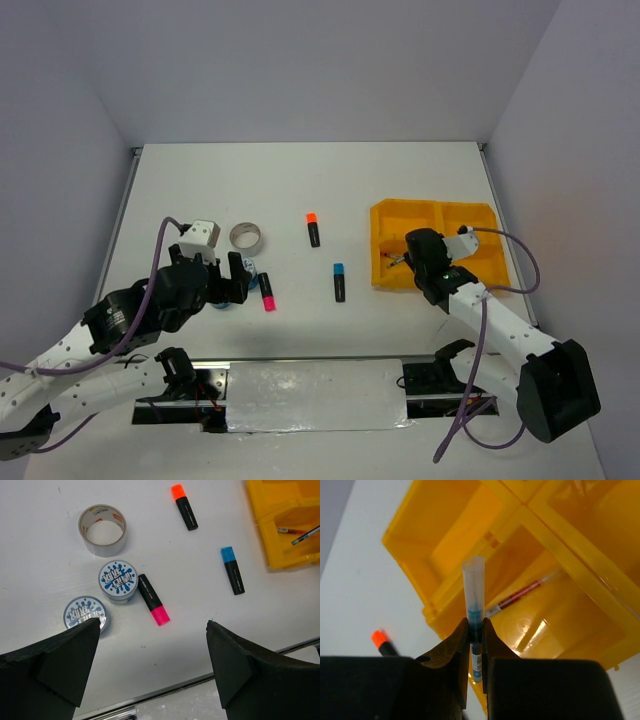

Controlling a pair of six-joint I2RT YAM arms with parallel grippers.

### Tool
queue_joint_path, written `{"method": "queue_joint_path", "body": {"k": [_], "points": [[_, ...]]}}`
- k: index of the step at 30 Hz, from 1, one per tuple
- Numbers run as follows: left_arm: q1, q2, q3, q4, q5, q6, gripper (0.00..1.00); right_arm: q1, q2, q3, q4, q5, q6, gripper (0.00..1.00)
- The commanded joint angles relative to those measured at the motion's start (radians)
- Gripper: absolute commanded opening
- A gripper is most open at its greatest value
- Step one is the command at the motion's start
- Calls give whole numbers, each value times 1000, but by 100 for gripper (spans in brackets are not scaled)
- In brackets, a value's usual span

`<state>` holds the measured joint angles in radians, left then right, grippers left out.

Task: Sort the stationery into containers
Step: Place the pen in the storage box.

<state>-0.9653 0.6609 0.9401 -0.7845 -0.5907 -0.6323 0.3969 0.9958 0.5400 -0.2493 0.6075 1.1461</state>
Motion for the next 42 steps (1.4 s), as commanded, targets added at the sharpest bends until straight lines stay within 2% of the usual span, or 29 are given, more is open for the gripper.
{"method": "queue_joint_path", "body": {"k": [1,14,23,28,29,32,37,42], "points": [[-1,8,0,8,-6,3,99,-9,24,-43,-1,-15,87,0],[-1,37,0,-4,-8,6,99,-9,12,-124,33,-68,119,0],[-1,49,0,2,9,16,99,-27,50,-48,-13,-43,106,1],[-1,51,-3,7,17,22,99,-33,66,-34,-16,-46,107,10],[-1,51,-3,7,17,22,99,-33,64,-32,-13,-48,104,26],[-1,55,-4,8,25,26,99,-35,58,-25,-16,-52,99,46],[-1,60,-1,7,23,25,99,-35,26,-2,-21,-57,70,55],[-1,48,-1,2,8,13,99,-36,-25,66,-54,-49,20,58]]}}
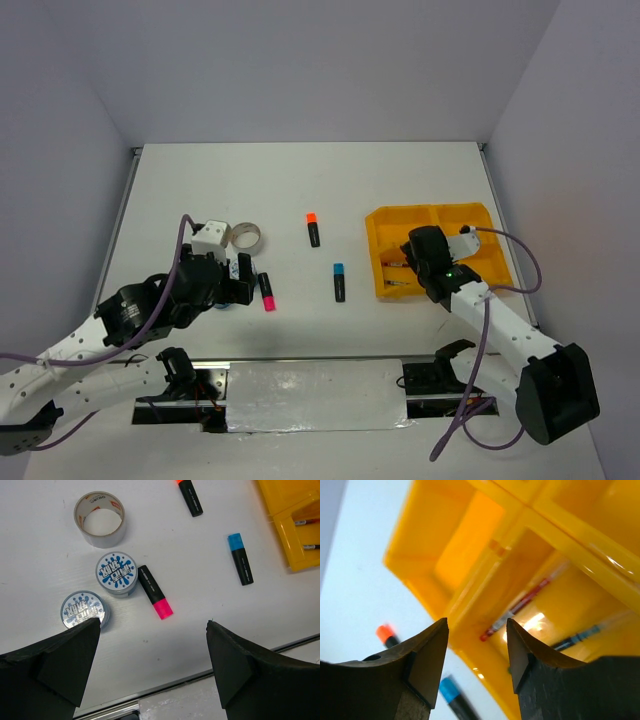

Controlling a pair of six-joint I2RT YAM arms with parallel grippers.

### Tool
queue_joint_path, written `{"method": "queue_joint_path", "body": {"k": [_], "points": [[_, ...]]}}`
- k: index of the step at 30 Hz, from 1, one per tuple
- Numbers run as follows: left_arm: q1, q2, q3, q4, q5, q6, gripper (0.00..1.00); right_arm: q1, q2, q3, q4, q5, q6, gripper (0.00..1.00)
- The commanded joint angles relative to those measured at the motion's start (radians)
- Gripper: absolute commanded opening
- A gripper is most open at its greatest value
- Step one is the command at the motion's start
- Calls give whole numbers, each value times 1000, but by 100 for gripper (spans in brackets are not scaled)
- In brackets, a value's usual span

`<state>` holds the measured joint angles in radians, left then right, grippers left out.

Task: Sort the stationery into containers
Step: Place the pen in the storage box, then pick up the pen from the center of the board.

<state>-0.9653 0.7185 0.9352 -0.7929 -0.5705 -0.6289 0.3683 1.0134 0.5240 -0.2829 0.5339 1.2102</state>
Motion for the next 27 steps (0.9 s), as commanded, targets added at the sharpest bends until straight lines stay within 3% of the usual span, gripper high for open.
{"method": "queue_joint_path", "body": {"k": [1,5,6,8,9,11,13,14,18,23,27], "points": [[-1,-11,2,9,-17,6,99,-5,-59,93,-25,23,-52,58],[-1,-21,8,-9,-63,-24,99,12,-116,125,46,-33,-156,57],[-1,-22,13,-17,-77,-34,99,24,-127,126,88,-55,-255,58],[-1,-25,19,-51,-112,-72,99,90,-125,146,135,-90,-361,72],[-3,-31,27,-67,-156,-90,99,119,-86,193,139,-118,-488,73],[-1,-47,36,-119,-231,-148,99,206,-14,305,44,-143,-592,74],[-1,-56,48,-161,-274,-208,99,256,132,388,-60,-143,-664,83],[-1,-60,60,-176,-305,-224,99,303,183,453,-140,-143,-693,100],[0,-8,99,-268,-336,-270,99,403,376,521,-193,-147,-733,100],[17,113,111,-355,-382,-290,99,412,510,567,-200,-187,-722,100],[123,111,56,-197,-278,-145,99,412,651,597,-196,-258,-730,96]]}}
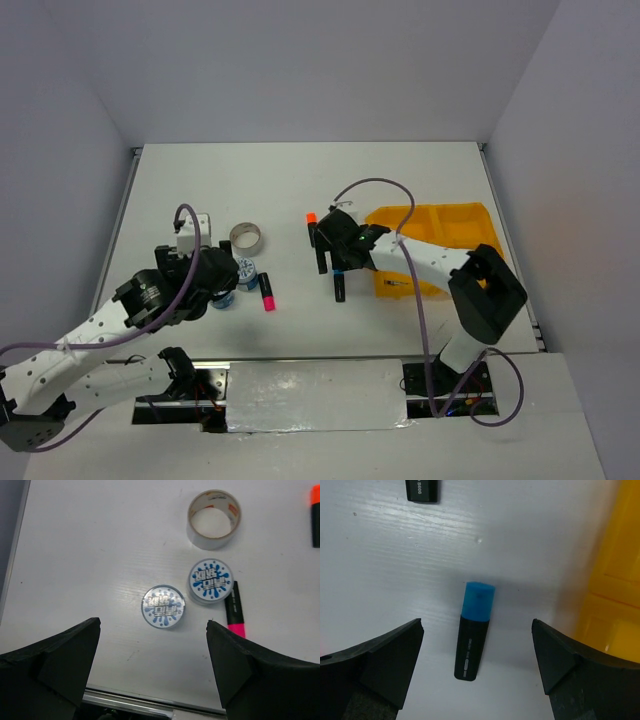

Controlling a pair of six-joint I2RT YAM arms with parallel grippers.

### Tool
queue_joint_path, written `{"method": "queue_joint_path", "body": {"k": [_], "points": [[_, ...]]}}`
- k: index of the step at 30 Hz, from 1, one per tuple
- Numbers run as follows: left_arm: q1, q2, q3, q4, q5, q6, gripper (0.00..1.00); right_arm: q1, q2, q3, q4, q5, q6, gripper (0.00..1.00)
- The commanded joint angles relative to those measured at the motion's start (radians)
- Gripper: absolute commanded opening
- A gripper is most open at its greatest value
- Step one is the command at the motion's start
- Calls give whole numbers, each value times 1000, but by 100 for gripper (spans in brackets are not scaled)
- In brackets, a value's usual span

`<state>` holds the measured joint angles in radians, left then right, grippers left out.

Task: Sort the stationery into containers
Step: Pick up the pen from the center of the board.

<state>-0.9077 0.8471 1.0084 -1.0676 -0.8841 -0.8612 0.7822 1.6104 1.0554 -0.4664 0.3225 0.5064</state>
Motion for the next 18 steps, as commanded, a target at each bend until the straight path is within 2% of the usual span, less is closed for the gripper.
{"method": "queue_joint_path", "body": {"k": [1,4,9,11,13,18], "points": [[123,-29,-33,107,62,117,99,-1,71,66,-8,-48,-22,95],[179,-58,-53,173,125,180,99,-1,108,42,31,-88,-29,86],[181,-63,-62,189,149,199,99,-1,137,2,63,-145,-34,74],[181,-63,-60,192,155,202,99,-1,148,-12,74,-164,-34,62],[181,-66,-65,198,163,208,99,2,157,-34,83,-171,-31,55],[181,-74,-68,210,175,218,99,-1,187,-40,69,-166,-37,58]]}}
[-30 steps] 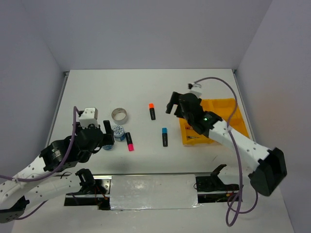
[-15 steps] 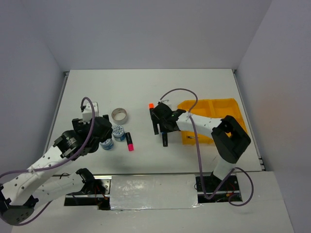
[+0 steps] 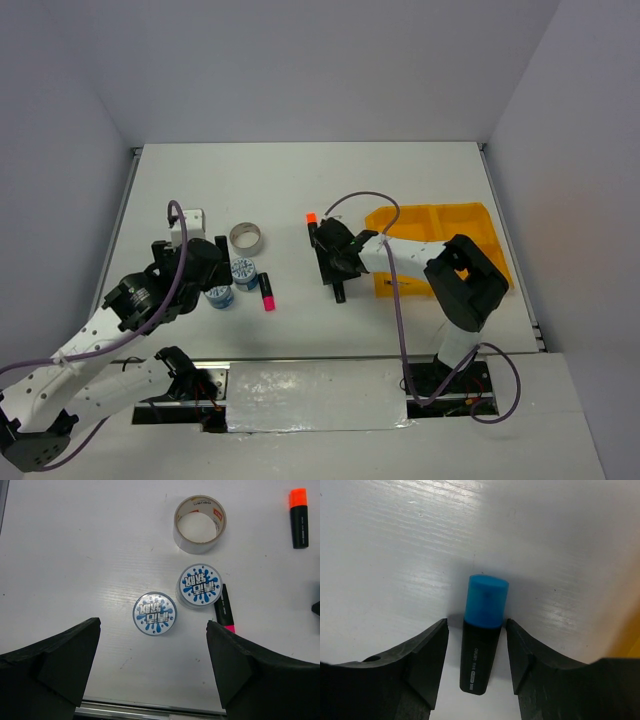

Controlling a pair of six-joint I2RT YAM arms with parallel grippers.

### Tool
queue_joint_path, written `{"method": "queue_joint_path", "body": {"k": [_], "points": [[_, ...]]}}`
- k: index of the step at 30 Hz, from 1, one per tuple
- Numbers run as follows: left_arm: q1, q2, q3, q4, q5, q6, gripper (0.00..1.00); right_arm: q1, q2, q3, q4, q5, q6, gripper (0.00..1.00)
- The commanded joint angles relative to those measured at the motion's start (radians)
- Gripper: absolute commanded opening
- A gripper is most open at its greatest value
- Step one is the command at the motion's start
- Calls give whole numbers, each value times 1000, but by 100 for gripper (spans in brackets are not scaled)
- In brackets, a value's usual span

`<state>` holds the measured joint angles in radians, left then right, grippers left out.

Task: Sort the stationery into containers
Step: Pick up the pen from the center of the board.

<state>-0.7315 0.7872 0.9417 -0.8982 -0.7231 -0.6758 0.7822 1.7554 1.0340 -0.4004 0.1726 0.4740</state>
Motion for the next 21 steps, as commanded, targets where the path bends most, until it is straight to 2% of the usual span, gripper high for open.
{"method": "queue_joint_path", "body": {"k": [1,2,3,4,5,6,15,20,21], "points": [[4,-16,-3,42,19,38,99,-1,44,-20,3,-18,-5,58],[4,-14,-3,45,22,39,99,0,46,-19,6,-21,-5,57],[4,-14,-3,47,25,41,99,2,41,-18,12,-28,-9,43],[4,-16,-4,50,30,45,99,0,36,-18,18,-38,-12,35],[4,-16,-6,53,33,47,99,0,23,-15,23,-41,-17,9],[4,-16,-6,53,36,50,99,0,15,-11,25,-41,-18,0],[4,-26,-12,67,54,62,99,-70,-189,11,109,-168,-61,0],[4,-40,-18,78,68,70,99,-161,-312,8,110,-119,-28,0],[4,-40,-18,78,71,70,99,-210,-321,11,104,-82,-20,0]]}}
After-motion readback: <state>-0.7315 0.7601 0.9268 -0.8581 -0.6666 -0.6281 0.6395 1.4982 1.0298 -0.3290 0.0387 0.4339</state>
